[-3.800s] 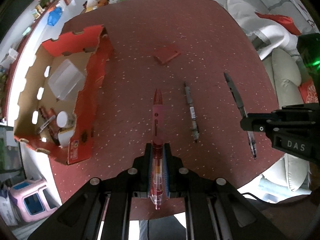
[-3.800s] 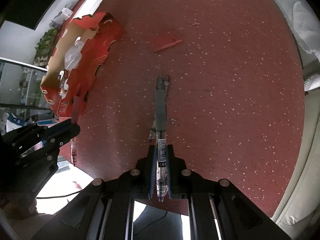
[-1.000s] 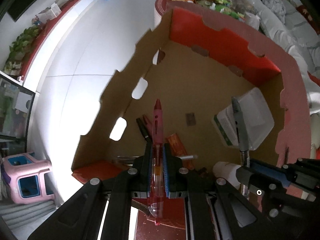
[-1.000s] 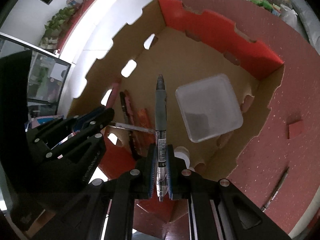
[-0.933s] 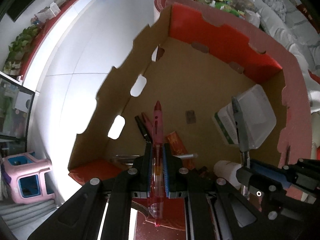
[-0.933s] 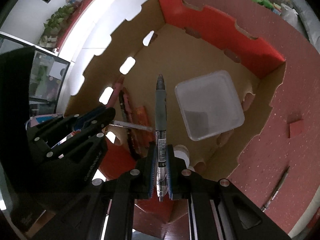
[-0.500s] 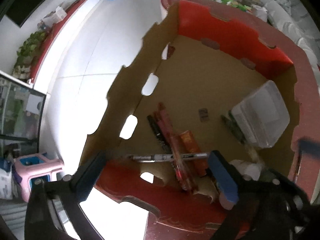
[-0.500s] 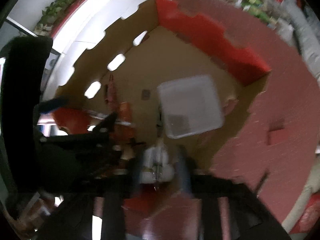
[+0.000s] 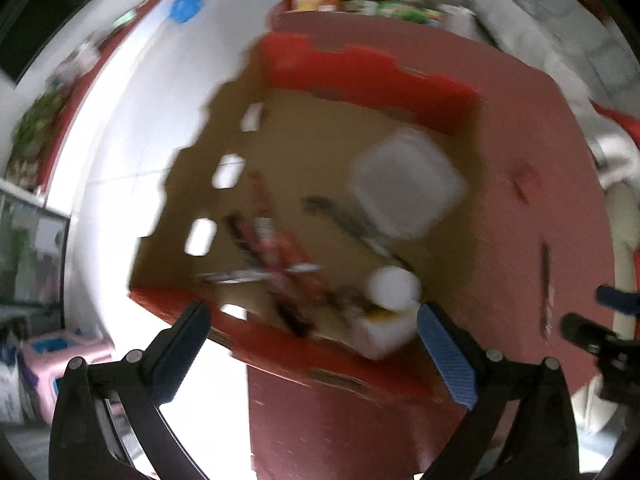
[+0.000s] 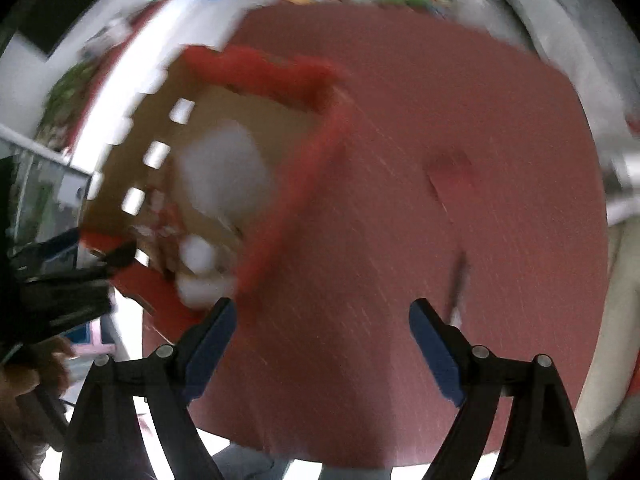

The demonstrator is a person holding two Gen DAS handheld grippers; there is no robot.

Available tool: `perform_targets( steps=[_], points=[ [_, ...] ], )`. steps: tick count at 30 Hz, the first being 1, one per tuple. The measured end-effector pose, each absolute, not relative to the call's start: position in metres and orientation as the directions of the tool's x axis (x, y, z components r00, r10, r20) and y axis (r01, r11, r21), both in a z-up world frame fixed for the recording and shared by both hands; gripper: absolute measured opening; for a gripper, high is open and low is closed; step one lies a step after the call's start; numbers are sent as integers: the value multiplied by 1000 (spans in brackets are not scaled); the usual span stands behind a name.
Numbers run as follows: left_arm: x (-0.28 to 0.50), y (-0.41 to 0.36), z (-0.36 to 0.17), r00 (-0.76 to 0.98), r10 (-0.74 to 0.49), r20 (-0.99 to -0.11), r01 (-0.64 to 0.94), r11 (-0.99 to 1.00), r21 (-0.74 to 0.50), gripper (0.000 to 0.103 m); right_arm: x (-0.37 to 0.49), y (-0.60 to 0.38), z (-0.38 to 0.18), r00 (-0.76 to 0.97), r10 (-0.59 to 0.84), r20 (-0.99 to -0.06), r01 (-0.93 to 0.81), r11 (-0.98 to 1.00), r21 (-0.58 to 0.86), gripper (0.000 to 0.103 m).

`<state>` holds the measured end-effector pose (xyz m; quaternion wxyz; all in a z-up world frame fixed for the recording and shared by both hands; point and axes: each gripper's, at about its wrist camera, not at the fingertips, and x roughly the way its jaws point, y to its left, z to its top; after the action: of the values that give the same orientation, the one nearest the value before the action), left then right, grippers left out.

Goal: Organize rigid objects
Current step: 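Move the left tool to the red card and grasp it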

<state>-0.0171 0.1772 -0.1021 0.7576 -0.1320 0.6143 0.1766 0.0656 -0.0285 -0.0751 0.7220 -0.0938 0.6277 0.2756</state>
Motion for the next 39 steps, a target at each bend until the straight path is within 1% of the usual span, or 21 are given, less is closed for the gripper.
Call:
perform_targets(
  steps=[2,4,7,9,12,16,25,27,28,31,33,34,35,36,37,39],
  points=[
    [-6,146,-98,195,96,-976,-368,929,18,103,63,-63,-98,10,254,-967,-437,871,224,89],
    [3,115,-95,212,60,-975,-310,951,-8,103,60,-97,-125,-46,218,-975,-351,910,220,89],
    [18,73,-96,215,11,-976,-227,973,-39,103,60,-131,-147,-96,216,-972,-251,939,234,89],
    [29,50,-100,200,-3,-980,-181,983,-40,103,63,-147,-157,-100,209,-973,-217,950,226,89],
    [41,29,-105,180,-20,-983,-154,987,-48,103,67,-161,-170,-102,189,-977,-202,957,206,89],
    [67,19,-109,178,-18,-984,-163,985,-47,103,78,-165,-185,-101,182,-978,-194,961,199,89],
    [157,26,-120,188,28,-982,-241,970,-19,103,117,-126,-206,3,151,-989,-323,936,142,88],
    [171,23,-128,182,31,-983,-234,972,-13,103,121,-116,-210,18,154,-988,-361,922,138,83],
    [179,19,-133,175,43,-984,-221,975,3,103,123,-113,-211,19,156,-988,-372,918,138,74],
    [198,5,-150,158,69,-985,-167,985,43,103,124,-106,-210,38,160,-986,-412,902,130,71],
    [206,-10,-162,148,83,-985,-110,992,67,103,121,-104,-208,59,158,-986,-457,882,114,62],
    [210,-16,-168,145,89,-985,-85,993,77,103,118,-104,-205,74,159,-985,-488,867,103,43],
    [213,-23,-175,141,95,-985,-55,995,88,103,109,-101,-202,77,162,-984,-507,856,101,17],
    [217,-31,-181,136,107,-985,-27,994,105,103,101,-100,-201,80,153,-985,-525,846,88,11],
    [220,-40,-188,137,116,-984,3,993,118,103,98,-105,-201,92,114,-989,-536,843,47,11],
    [226,-52,-197,153,122,-981,48,990,130,103,97,-123,-203,76,122,-990,-513,856,66,11]
  ],
)
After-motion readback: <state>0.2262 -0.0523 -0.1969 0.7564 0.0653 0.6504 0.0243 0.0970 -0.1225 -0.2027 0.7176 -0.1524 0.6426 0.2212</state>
